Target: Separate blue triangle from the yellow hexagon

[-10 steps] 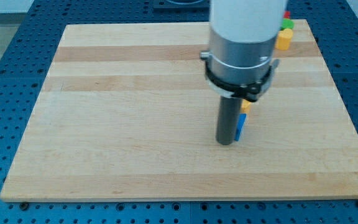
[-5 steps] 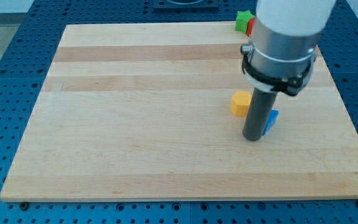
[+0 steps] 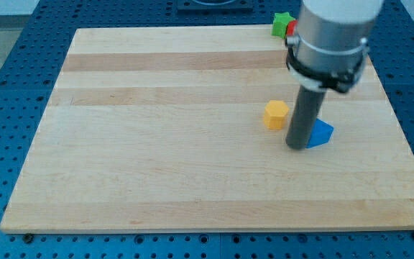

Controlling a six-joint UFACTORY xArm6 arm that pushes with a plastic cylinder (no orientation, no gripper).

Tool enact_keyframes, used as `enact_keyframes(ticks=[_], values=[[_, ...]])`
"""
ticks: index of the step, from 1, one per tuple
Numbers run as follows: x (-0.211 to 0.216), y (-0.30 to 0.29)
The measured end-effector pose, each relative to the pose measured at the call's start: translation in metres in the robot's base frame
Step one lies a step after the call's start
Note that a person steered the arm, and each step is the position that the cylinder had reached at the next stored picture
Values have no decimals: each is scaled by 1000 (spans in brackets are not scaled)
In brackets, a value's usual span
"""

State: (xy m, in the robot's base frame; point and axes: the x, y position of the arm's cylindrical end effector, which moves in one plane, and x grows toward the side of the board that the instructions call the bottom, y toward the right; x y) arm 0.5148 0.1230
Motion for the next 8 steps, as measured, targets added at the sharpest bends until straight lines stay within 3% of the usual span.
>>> enact_keyframes(ticks=[1, 5, 6, 8], values=[[51, 19], [-79, 31], [-95, 61], [-154, 68]])
